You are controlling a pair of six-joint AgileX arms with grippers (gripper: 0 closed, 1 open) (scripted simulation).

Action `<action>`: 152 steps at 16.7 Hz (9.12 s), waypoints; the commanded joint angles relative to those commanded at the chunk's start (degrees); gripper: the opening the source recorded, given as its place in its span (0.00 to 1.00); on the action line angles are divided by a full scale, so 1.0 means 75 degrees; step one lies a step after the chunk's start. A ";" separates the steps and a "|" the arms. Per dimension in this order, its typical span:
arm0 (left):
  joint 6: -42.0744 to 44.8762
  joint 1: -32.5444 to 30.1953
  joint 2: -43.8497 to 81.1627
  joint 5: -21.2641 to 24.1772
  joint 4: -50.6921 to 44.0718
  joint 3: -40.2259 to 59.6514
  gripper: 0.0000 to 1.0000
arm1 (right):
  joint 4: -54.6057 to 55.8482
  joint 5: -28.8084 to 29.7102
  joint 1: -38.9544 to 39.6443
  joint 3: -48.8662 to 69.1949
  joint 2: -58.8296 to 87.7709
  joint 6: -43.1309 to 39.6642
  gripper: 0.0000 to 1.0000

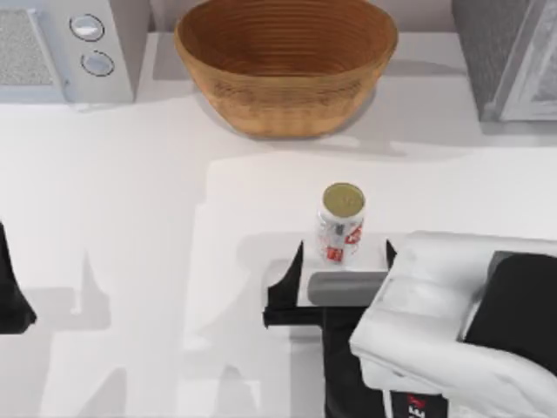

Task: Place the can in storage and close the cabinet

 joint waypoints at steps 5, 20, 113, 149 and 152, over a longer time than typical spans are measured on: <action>0.0000 0.0000 0.0000 0.0000 0.0000 0.0000 1.00 | -0.0056 -0.0033 -0.0050 0.0057 0.0091 0.0002 1.00; 0.0000 0.0000 0.0000 0.0000 0.0000 0.0000 1.00 | -0.0941 -0.1155 -0.1157 0.1081 0.0118 -0.0012 0.85; 0.0000 0.0000 0.0000 0.0000 0.0000 0.0000 1.00 | -1.5487 -0.7152 -0.6927 0.3058 -1.2435 0.0048 0.00; 0.0000 0.0000 0.0000 0.0000 0.0000 0.0000 1.00 | -1.8439 -0.7109 -0.7019 1.4874 -0.3498 0.0076 0.00; 0.0000 0.0000 0.0000 0.0000 0.0000 0.0000 1.00 | -1.8573 -0.7173 -0.7073 1.5547 -0.3052 0.0059 0.00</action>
